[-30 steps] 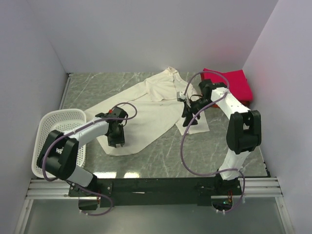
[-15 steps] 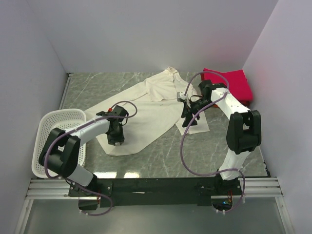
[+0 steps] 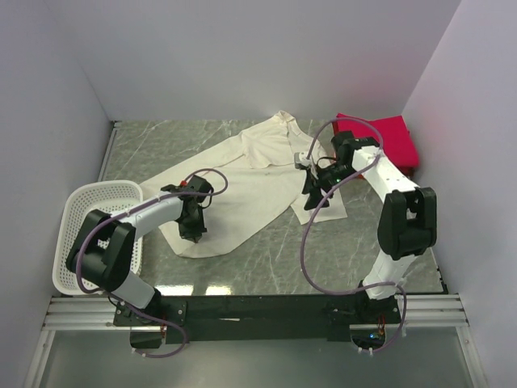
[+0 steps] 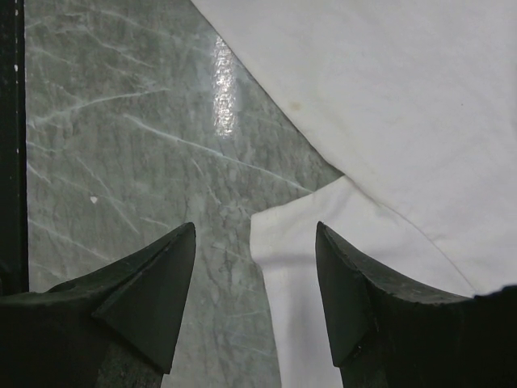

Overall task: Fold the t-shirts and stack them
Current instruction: Fold the tshirt

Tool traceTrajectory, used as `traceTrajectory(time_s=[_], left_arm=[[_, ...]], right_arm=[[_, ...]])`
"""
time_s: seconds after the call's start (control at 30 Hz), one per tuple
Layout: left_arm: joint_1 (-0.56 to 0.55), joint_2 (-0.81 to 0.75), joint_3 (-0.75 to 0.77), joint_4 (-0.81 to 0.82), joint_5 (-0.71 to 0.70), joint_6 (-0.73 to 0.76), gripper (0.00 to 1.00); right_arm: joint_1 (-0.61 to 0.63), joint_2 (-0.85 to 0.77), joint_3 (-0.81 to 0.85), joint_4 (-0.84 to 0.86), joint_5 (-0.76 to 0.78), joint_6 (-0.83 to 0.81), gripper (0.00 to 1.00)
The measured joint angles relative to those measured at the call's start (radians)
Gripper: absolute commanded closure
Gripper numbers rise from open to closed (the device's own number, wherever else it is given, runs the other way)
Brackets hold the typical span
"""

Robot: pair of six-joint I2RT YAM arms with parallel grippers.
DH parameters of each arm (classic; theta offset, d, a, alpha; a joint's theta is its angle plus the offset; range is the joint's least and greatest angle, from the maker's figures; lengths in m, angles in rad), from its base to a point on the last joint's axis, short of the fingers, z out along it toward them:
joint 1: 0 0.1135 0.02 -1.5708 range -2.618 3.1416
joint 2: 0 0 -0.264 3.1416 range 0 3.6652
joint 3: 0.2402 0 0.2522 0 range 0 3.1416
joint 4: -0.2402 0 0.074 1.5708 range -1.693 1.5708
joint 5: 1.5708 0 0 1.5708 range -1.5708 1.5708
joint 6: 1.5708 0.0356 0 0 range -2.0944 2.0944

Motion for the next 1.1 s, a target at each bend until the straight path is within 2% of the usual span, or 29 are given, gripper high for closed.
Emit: traceTrajectory(time_s=[0.23,0.47,0.57,0.63,0.7,0.93,1.1], left_arm=[[0.0,-0.034,-0.005,-0.001,-0.015,-0.014,0.99],[0.001,-0.246,-0.014,-0.008,-0.012,-0.043,1.0],[0.002,-0.288,-0.024,-0.007,-0.003,-0.047,0.99],[0.005,-0.287,-0.038,-0.006,0.0,-0.047,0.8],[0.014,-0.269,-0.051,-0.005,0.002,-0.05,0.69],[0.047,-0.102,-0.053,0.024,0.0,-0.038,0.63],[0.054,-0.053,-0.053,0.041,0.011,-0.023,0.67]], right_arm=[[-0.005,-0.13,-0.09,0.013,0.095,-0.051,0.31],[-0.082,-0.14,-0.185,0.037,0.268,-0.187,0.3],[-0.119,-0.119,-0.201,0.041,0.342,-0.24,0.29],[-0.128,-0.102,-0.201,0.045,0.373,-0.263,0.29],[-0.128,-0.093,-0.201,0.045,0.38,-0.278,0.29],[-0.127,-0.091,-0.201,0.058,0.367,-0.279,0.3],[-0.126,-0.091,-0.201,0.073,0.365,-0.278,0.3]])
